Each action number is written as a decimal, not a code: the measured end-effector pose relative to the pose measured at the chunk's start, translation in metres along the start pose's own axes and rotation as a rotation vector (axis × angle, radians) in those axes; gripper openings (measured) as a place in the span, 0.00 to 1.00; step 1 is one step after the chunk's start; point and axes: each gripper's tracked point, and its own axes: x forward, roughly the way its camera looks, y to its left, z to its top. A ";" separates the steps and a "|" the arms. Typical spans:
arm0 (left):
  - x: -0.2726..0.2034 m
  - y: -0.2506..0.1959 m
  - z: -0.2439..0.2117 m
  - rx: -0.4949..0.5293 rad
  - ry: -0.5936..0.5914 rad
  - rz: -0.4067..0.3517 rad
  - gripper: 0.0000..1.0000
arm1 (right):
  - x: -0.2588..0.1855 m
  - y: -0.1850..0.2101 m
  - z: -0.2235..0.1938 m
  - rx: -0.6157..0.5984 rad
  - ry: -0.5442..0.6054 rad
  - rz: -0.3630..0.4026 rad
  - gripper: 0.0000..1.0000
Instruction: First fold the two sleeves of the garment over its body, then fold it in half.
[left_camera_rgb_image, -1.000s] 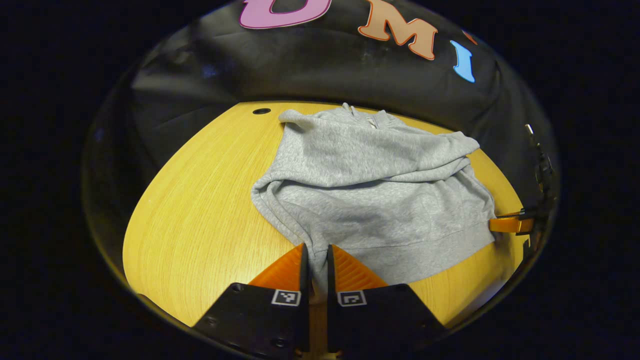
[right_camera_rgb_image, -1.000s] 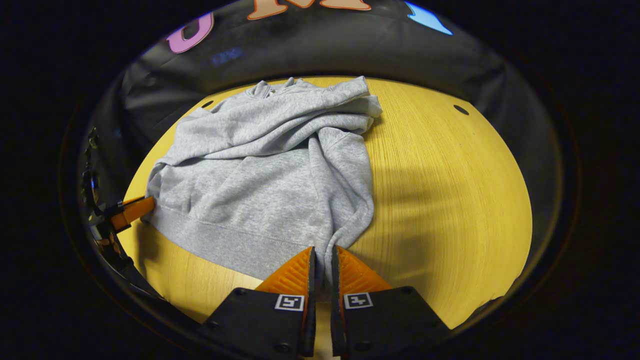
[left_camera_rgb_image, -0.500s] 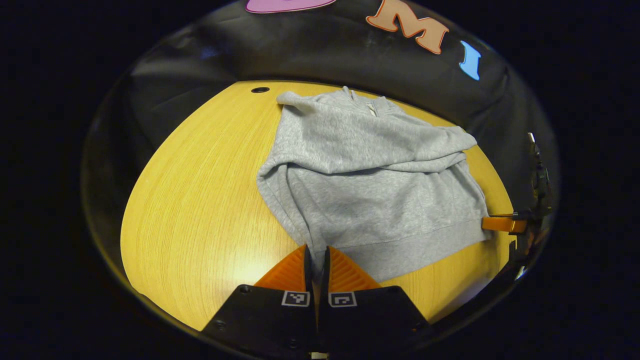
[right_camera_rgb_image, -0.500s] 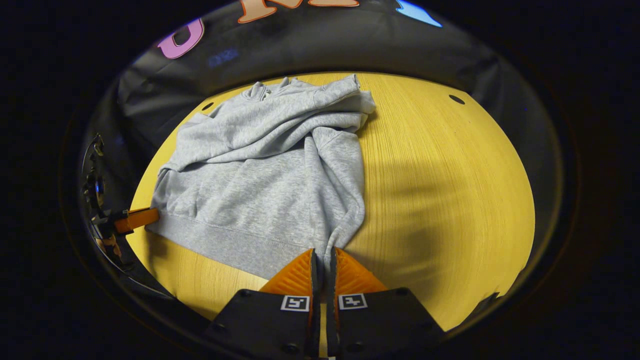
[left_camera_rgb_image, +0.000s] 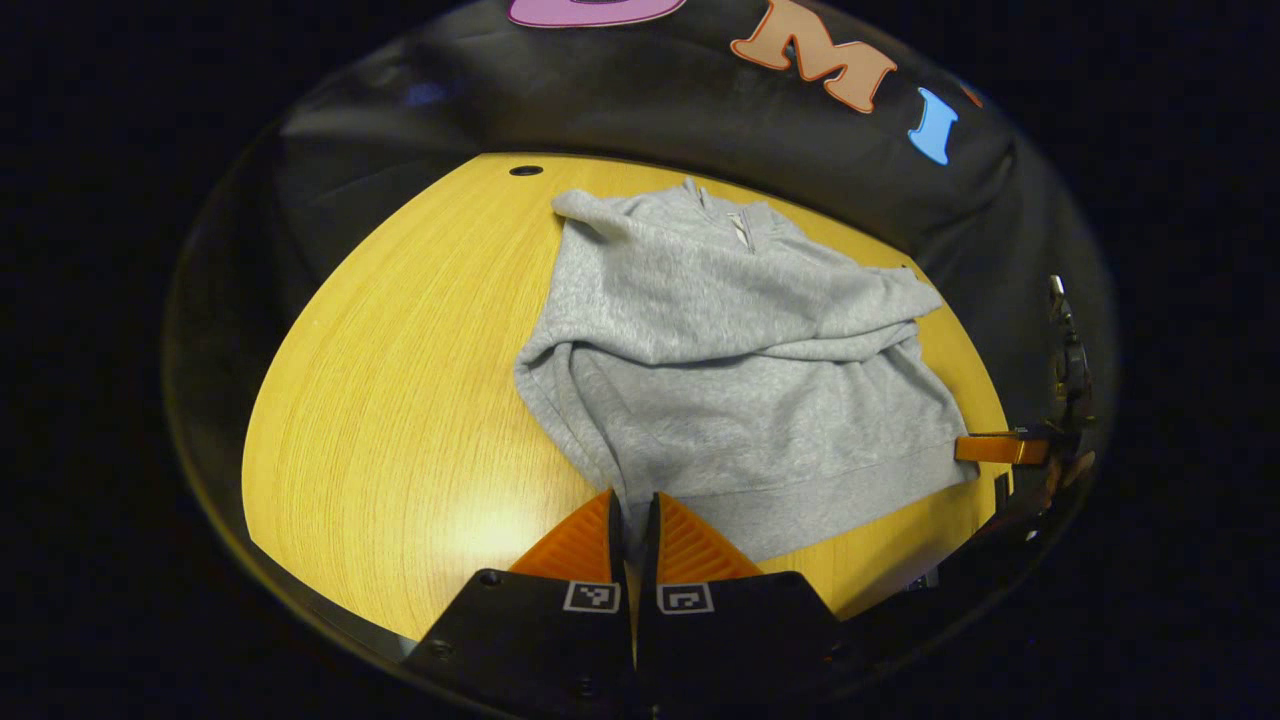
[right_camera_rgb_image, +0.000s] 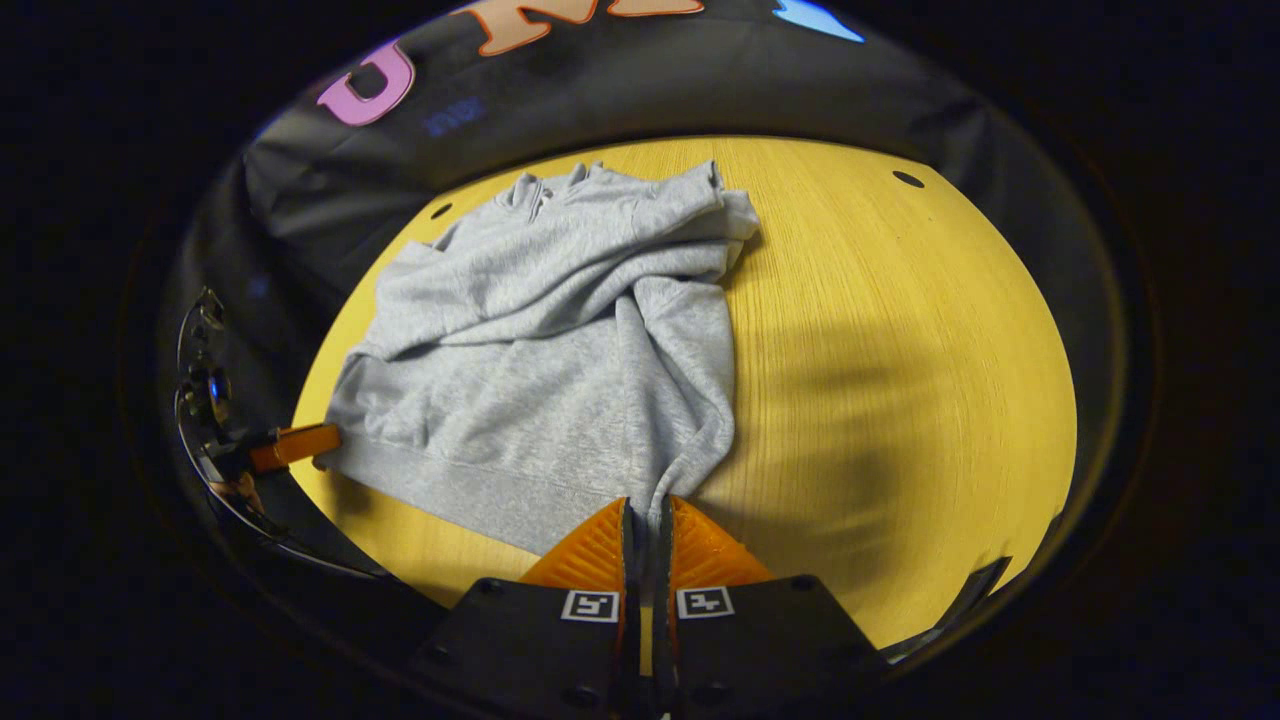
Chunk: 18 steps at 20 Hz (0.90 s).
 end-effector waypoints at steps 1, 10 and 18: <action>-0.004 0.000 0.008 -0.013 -0.010 -0.001 0.00 | -0.006 0.004 0.009 0.021 -0.016 0.018 0.07; -0.028 -0.012 0.095 -0.035 -0.136 -0.039 0.00 | -0.041 0.024 0.087 0.218 -0.141 0.152 0.07; -0.006 -0.010 0.152 -0.099 -0.160 -0.064 0.00 | -0.033 0.025 0.168 0.340 -0.249 0.191 0.07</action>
